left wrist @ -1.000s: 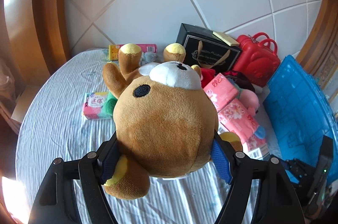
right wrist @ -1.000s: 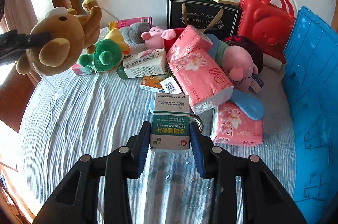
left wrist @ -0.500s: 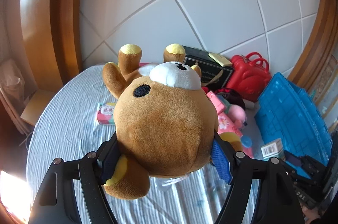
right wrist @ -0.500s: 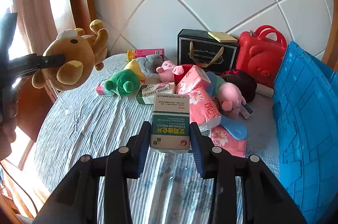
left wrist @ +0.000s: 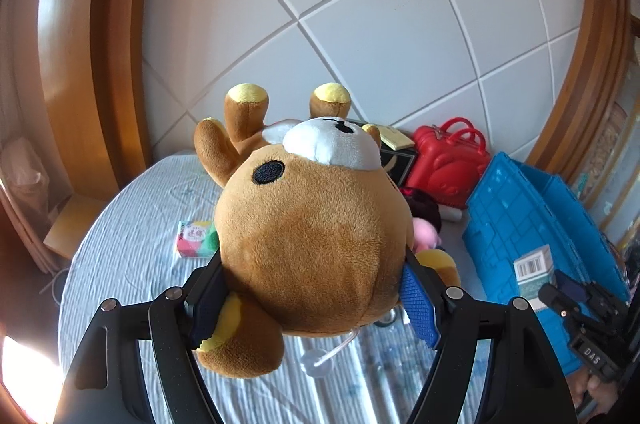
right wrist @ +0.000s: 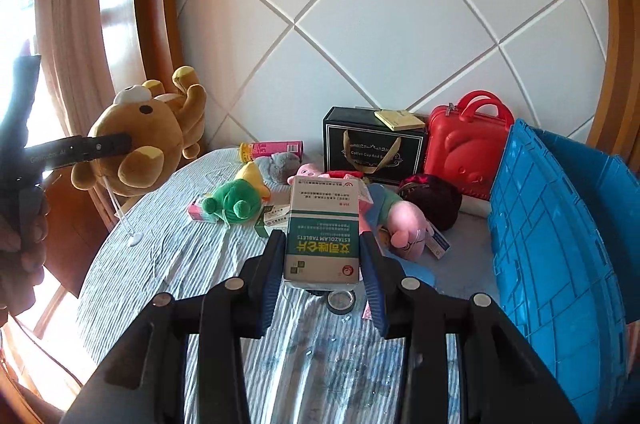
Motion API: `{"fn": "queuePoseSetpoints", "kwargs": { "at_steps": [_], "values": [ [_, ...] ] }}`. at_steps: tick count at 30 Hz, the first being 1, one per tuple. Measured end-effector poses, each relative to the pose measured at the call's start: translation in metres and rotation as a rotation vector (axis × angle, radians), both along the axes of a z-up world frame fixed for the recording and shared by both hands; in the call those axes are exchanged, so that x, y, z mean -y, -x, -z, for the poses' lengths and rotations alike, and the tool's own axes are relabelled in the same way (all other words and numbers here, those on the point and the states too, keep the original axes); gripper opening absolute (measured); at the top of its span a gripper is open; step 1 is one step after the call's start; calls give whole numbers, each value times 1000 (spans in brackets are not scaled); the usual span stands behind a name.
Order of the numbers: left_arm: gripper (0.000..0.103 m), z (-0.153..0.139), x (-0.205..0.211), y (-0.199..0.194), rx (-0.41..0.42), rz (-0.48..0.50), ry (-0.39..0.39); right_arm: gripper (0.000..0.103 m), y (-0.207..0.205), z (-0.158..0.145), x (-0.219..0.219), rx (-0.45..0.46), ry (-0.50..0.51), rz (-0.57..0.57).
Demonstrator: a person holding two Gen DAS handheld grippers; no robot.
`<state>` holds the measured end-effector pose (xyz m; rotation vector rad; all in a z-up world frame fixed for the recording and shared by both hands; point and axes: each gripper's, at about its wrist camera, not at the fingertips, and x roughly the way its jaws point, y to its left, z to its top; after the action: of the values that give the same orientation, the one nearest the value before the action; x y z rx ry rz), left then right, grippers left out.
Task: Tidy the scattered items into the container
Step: 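Lift the brown bear and medicine box and carry them over the blue crate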
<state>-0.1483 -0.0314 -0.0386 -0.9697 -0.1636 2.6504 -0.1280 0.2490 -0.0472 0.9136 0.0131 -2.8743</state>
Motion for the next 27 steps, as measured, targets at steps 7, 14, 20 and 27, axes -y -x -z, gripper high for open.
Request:
{"fn": "queuePoseSetpoints", "kwargs": {
  "at_steps": [7,14,20,27],
  "values": [
    [76,-21,-35,-4,-42,29,18,36,-10,-18,-41,-43,17,43],
    [76,-37,-80,-7,-68,60,8,36,-18,-32,-82,-68,17,76],
    [76,-49,-118,-14,-84,90,-9,36,-26,-47,-115,-97,20,103],
    [76,-59,-164,-22,-101,149,0,36,-43,-59,-157,-123,39,165]
  ]
}}
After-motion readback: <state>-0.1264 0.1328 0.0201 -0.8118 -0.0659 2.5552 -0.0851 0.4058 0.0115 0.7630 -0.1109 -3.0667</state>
